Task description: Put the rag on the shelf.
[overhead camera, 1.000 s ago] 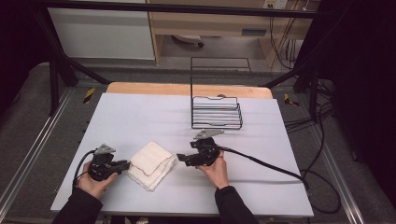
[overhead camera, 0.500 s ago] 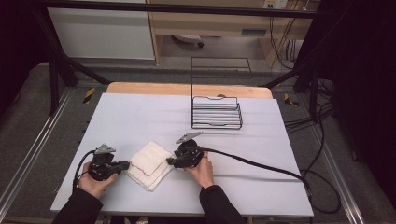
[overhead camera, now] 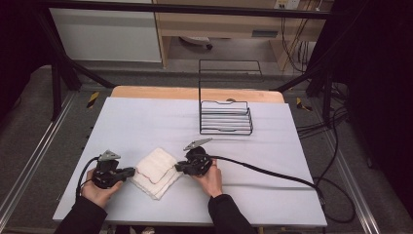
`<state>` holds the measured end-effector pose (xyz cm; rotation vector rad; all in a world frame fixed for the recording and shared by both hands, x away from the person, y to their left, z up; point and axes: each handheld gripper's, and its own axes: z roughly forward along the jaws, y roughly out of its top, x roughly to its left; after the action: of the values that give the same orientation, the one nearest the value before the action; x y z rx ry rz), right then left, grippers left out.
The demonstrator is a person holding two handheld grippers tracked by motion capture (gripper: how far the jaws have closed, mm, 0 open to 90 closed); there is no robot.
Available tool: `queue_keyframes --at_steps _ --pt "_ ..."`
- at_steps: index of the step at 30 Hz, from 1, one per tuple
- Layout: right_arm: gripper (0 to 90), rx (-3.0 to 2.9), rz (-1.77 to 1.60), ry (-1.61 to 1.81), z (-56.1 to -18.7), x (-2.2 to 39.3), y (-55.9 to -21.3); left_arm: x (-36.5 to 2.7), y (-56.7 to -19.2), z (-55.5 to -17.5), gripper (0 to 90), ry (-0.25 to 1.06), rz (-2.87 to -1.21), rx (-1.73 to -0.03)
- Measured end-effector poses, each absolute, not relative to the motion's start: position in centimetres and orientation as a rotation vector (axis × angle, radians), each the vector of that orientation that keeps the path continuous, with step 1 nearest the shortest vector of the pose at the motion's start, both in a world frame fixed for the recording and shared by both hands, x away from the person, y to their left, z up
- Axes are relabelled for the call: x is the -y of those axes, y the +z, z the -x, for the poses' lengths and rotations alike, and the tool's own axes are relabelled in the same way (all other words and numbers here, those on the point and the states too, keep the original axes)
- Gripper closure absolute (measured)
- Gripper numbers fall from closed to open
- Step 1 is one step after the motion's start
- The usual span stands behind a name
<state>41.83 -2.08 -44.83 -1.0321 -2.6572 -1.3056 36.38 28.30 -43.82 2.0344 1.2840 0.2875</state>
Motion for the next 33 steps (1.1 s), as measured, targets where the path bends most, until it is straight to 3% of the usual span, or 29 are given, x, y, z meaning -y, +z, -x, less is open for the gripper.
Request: queue_keyframes --at_steps 16,33 --pt "81.1 2.703 1.121 -1.242 -40.4 6.6 -42.5 -22.8 -43.3 -35.5 83.7 0.255 -2.08 -1.141" --pt "80.4 2.74 1.172 -1.215 -40.4 11.4 -43.0 -17.9 -43.7 -33.6 83.0 0.277 -2.129 -1.037"
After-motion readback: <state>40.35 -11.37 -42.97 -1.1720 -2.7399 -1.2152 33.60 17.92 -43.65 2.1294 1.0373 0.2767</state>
